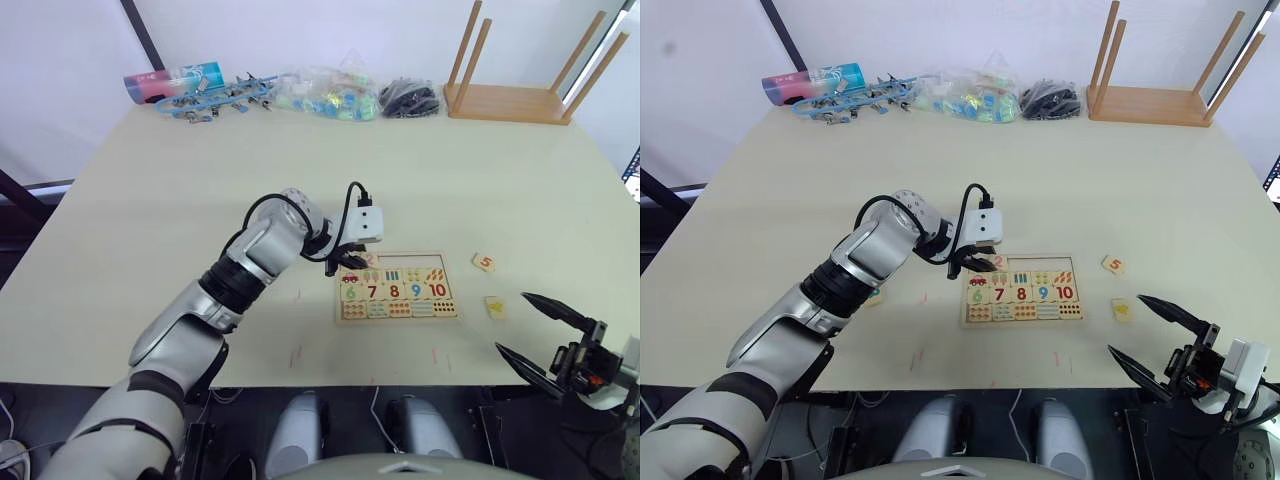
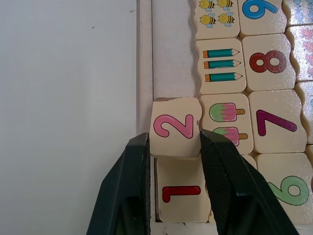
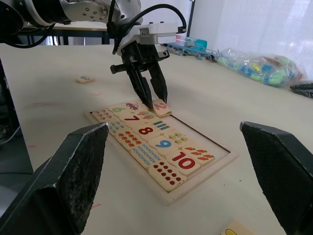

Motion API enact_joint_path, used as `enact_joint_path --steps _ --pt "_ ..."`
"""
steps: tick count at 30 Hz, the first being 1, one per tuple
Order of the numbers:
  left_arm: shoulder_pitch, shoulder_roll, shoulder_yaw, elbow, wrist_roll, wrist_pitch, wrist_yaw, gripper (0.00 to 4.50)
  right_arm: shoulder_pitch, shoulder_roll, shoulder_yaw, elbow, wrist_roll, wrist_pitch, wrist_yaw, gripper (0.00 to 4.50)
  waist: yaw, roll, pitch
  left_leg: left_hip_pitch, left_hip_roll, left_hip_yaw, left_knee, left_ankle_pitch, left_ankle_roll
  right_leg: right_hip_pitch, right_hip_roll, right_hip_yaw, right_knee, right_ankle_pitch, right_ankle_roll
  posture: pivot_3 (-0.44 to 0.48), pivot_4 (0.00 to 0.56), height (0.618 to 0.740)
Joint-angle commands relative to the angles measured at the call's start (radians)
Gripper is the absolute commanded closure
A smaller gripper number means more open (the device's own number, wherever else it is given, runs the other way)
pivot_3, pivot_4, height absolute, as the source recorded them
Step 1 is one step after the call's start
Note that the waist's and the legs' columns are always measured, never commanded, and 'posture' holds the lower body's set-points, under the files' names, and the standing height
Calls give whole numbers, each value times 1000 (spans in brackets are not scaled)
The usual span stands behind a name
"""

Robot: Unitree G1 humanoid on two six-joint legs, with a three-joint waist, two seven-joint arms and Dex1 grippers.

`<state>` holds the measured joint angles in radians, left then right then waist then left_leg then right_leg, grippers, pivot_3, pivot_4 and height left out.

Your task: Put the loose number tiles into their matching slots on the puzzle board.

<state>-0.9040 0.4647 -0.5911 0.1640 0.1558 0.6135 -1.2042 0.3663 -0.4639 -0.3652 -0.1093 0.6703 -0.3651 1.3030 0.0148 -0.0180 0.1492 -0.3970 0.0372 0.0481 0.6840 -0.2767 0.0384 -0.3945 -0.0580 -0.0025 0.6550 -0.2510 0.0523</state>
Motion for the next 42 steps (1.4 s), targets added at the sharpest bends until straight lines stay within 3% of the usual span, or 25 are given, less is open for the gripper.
enact_joint_path --steps 1,36,38,39,42 --pt "-16 -4 2 -7 6 -18 -3 3514 6 2 -11 -18 9 -21 -1 0 0 0 0 0 0 0 0 0 0 0 0 0 0 0 0 0 150 737" --pt "-23 -19 7 11 13 -39 -6 3514 0 -3 -4 -19 -2 -23 -24 0 1 0 0 0 0 0 0 0 0 0 0 0 0 0 0 0 150 737" --pt "-24 -18 9 9 13 -39 -4 2489 1 -4 -3 -24 -3 -19 -28 0 1 0 0 0 0 0 0 0 0 0 0 0 0 0 0 0 150 737" --pt "-27 -21 11 10 10 -27 -5 2198 1 -5 -2 -30 -3 -15 -33 0 1 0 0 0 0 0 0 0 0 0 0 0 0 0 0 0 150 737" --pt "-32 -23 14 12 9 -22 -4 2198 0 -8 1 -39 -3 -7 -41 0 0 0 0 0 0 0 0 0 0 0 0 0 0 0 0 0 150 737"
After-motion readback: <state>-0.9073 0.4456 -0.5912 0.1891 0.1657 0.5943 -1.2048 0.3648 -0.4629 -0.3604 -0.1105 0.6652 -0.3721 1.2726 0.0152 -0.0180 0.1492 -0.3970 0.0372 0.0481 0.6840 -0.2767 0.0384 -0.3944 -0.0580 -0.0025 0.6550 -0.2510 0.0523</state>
